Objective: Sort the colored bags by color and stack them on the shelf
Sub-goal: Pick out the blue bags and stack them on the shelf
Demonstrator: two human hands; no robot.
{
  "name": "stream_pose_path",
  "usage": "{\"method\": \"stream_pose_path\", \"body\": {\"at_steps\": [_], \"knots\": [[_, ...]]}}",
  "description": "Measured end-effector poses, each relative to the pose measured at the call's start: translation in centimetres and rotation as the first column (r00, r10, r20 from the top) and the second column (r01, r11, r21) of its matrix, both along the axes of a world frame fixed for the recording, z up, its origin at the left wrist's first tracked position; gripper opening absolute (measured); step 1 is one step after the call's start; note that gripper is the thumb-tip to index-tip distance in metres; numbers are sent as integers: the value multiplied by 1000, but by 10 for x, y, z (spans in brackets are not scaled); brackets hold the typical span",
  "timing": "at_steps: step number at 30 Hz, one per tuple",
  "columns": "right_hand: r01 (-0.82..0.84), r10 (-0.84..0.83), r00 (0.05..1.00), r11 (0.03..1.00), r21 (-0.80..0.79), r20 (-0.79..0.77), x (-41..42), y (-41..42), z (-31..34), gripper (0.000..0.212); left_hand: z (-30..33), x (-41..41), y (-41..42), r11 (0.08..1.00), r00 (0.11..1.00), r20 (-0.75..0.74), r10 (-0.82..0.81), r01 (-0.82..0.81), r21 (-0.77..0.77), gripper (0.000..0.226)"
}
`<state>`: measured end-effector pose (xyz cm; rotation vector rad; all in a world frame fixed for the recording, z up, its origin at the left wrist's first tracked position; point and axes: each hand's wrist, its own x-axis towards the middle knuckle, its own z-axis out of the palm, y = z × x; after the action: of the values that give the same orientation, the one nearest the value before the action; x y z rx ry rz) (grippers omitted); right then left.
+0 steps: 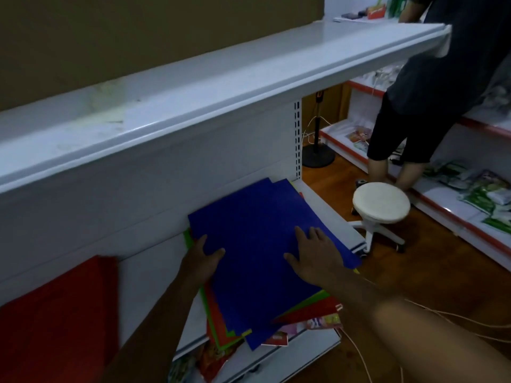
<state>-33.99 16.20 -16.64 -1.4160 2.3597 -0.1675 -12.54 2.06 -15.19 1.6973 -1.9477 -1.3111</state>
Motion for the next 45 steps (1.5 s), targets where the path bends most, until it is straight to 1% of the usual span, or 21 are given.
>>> {"method": "stream_pose_path", "body": {"at_steps": [2,4,7,9,10,11,12,14,15,19,21,24,25,27,29,32,35,38,40,42,45], "knots": [[-10,11,1000,997,-73,10,5,-1,3,74,-2,3,-2,998,997,-44,60,-61,-21,75],[-1,9,998,988,-153,56,9,-4,6,69,-3,10,-5,991,987,-98,125,-128,-31,76],[29,-1,990,980,-197,140,12,-8,8,65,-2,21,-8,982,959,-216,185,-191,-3,88],[60,-15,979,975,-212,205,13,-11,7,63,0,27,-10,963,910,-320,266,-267,40,93],[67,-16,973,974,-215,230,14,-13,7,64,3,28,-10,944,871,-366,327,-319,83,87],[67,-13,970,975,-211,244,14,-14,6,65,6,28,-11,922,834,-395,386,-358,145,77],[64,-12,969,977,-203,247,15,-15,5,68,10,28,-11,904,811,-401,426,-368,216,61],[60,-15,972,980,-187,234,15,-17,5,71,17,27,-11,894,828,-370,421,-309,326,35],[58,-15,975,981,-187,223,15,-17,5,72,20,28,-10,893,836,-373,403,-269,361,30],[72,-23,978,970,-233,208,18,-18,7,77,31,34,-7,890,788,-489,374,-156,429,30],[108,-30,964,953,-284,266,22,-20,12,81,37,40,-6,896,758,-540,365,-129,424,31],[179,16,879,915,-361,476,36,-24,26,83,46,58,-6,903,698,-607,380,-136,408,34],[194,41,850,902,-385,525,43,-26,32,81,50,66,-5,904,684,-617,389,-153,399,35],[180,96,834,884,-432,544,62,-32,43,74,58,86,-4,905,673,-621,403,-193,378,37],[136,157,838,867,-480,522,86,-40,50,70,65,113,-6,908,692,-596,409,-239,345,36],[51,248,840,850,-525,482,132,-51,56,65,76,165,-2,907,736,-532,419,-309,286,28],[-30,317,842,835,-549,436,193,-58,67,52,86,232,4,900,756,-501,422,-414,132,34],[-101,383,839,807,-581,386,263,-61,76,47,99,308,14,860,763,-499,411,-506,-65,36],[-126,418,816,802,-583,399,316,-61,81,48,107,362,21,838,768,-497,404,-529,-137,41],[-137,436,797,804,-578,418,370,-62,85,49,118,412,32,818,776,-493,394,-541,-197,41],[-173,461,791,799,-576,402,447,-62,88,52,131,480,49,768,773,-463,432,-585,-260,43]]}}
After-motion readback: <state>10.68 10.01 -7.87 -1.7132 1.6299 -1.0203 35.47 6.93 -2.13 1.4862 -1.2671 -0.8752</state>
